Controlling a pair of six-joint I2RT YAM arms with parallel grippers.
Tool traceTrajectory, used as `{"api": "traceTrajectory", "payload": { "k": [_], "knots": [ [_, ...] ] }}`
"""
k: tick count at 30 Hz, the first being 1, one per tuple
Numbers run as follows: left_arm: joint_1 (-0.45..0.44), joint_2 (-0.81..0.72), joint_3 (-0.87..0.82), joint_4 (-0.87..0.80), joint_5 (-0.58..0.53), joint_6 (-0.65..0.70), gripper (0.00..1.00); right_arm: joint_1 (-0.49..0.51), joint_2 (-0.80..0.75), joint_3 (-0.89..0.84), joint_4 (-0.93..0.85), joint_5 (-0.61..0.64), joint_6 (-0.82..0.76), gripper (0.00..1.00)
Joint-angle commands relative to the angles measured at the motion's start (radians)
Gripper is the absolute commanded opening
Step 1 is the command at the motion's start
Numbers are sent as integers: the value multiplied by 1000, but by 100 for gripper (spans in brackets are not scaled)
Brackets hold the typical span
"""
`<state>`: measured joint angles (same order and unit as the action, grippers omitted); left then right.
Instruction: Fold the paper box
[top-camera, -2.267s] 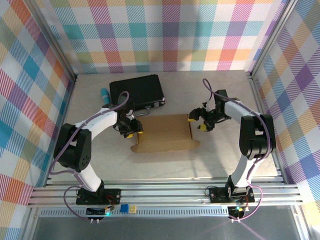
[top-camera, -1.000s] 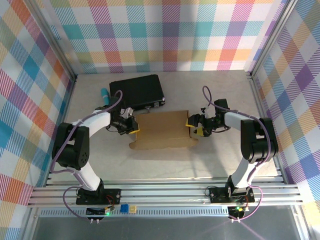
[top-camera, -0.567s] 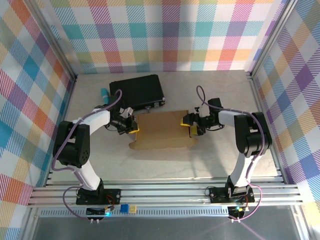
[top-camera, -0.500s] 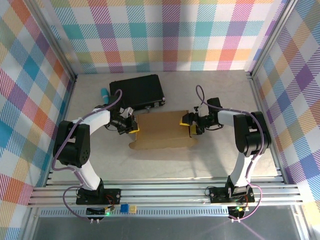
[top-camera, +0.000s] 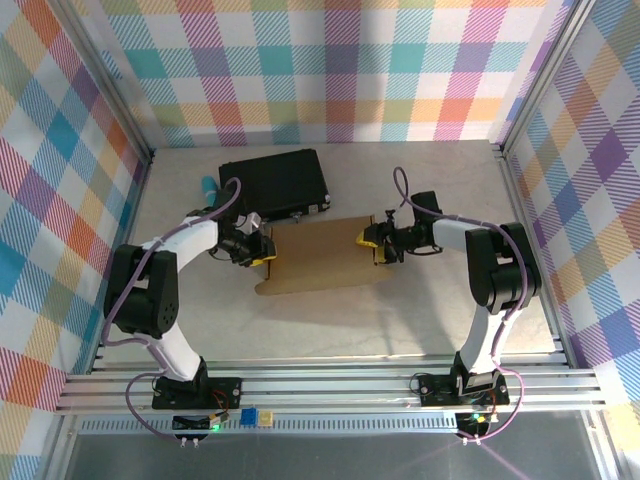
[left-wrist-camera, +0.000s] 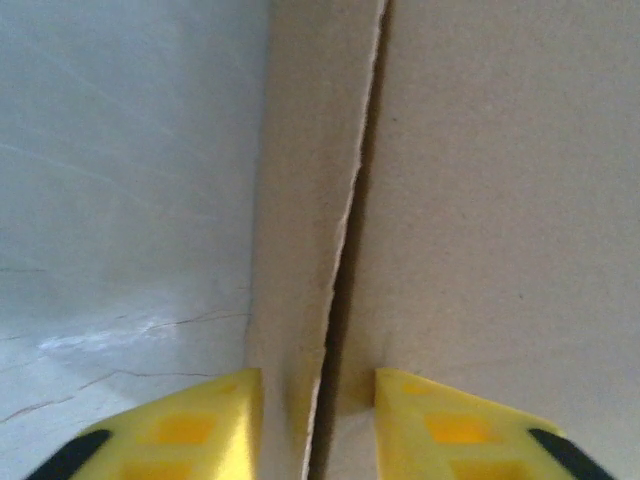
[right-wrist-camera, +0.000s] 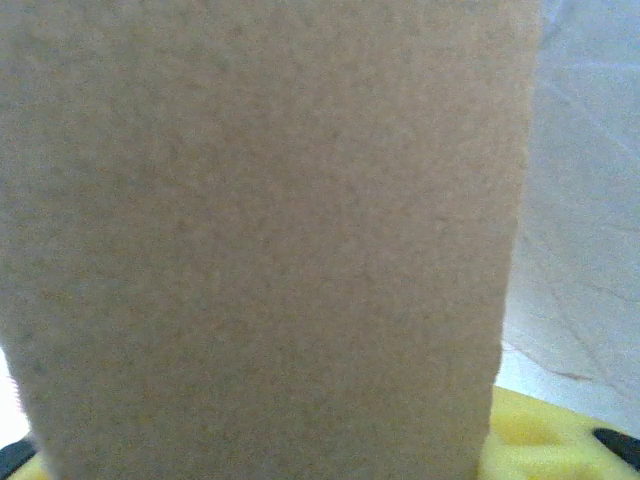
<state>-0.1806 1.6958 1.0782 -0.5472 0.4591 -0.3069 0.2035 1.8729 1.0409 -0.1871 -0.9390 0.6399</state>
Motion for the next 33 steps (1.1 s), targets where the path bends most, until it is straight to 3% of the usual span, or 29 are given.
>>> {"api": "traceTrajectory", "payload": {
  "k": [1, 5, 9, 19, 26, 33],
  "knots": [
    [21, -121, 20, 12, -135, -66, 42, 1, -25, 42, -129, 19, 81, 45],
    [24, -223, 54, 35, -190, -192, 53, -14, -30, 103, -256, 20, 147, 45],
    [35, -223, 125, -66, -258, -350, 71, -42, 8, 159, -393, -21, 207, 44],
    [130, -117, 55, 58, 62, -755, 76, -98, 73, 249, -597, -133, 280, 45],
    [127, -44, -11, 154, 150, -942, 79, -125, 106, 247, -608, -176, 296, 46],
    [74, 26, -87, 358, 241, -1103, 80, -133, 141, 264, -637, -197, 282, 46]
  ]
}}
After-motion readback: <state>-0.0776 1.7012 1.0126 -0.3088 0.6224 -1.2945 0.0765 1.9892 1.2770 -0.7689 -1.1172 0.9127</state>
